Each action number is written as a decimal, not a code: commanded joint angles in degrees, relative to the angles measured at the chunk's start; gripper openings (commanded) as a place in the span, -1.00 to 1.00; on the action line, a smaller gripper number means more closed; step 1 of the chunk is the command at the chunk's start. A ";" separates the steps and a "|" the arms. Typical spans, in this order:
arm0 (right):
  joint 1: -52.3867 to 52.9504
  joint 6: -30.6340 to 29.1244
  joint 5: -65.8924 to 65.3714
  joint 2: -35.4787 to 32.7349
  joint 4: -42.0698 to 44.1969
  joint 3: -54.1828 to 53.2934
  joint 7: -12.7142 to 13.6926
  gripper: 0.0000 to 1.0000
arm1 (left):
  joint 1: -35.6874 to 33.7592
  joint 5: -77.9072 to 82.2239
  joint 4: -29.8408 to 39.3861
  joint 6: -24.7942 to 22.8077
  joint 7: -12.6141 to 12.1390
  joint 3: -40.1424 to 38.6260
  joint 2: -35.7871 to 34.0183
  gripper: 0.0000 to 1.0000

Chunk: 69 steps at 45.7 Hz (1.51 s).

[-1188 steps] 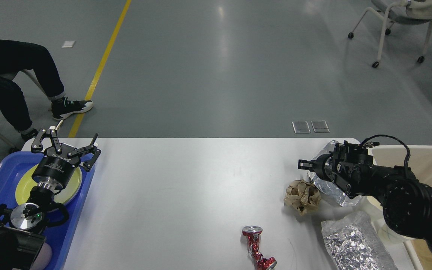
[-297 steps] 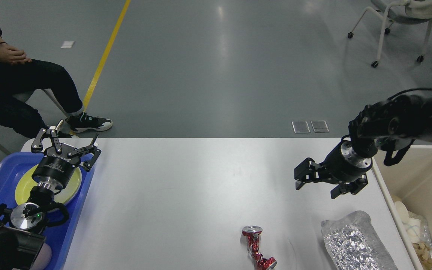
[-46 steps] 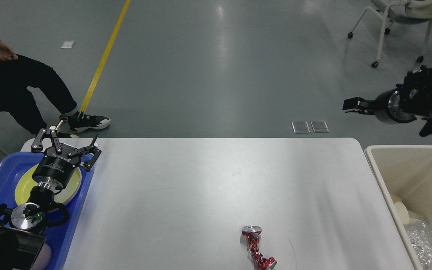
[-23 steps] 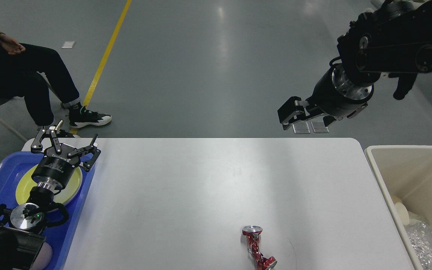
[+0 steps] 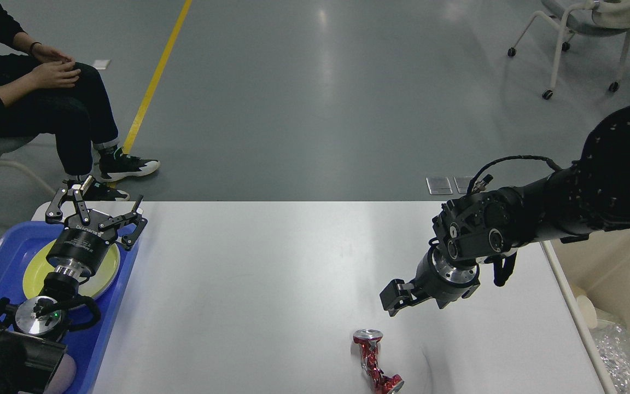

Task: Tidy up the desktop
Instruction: 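Move the right gripper down to the red crushed can, then grasp the red crushed can with the right gripper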

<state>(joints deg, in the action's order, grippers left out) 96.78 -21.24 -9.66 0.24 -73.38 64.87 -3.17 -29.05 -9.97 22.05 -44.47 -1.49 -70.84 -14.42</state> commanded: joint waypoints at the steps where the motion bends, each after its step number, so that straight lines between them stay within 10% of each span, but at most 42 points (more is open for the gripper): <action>1: -1.24 0.05 -0.72 0.55 -0.45 -1.15 0.00 1.00 | 0.05 0.04 0.01 0.00 0.00 0.00 0.00 0.93; 51: -18.73 19.21 -8.45 3.45 1.74 -4.32 -0.35 0.95 | -0.04 0.04 0.01 0.00 0.00 0.00 0.00 0.93; 69: -19.79 19.21 -8.45 3.80 4.03 -4.31 -0.26 0.18 | 0.05 0.04 0.01 0.00 0.00 0.00 0.00 0.93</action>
<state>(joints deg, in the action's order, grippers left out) 76.54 -1.94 -18.09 4.04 -69.21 60.69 -3.45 -29.07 -9.93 22.06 -44.47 -1.49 -70.84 -14.41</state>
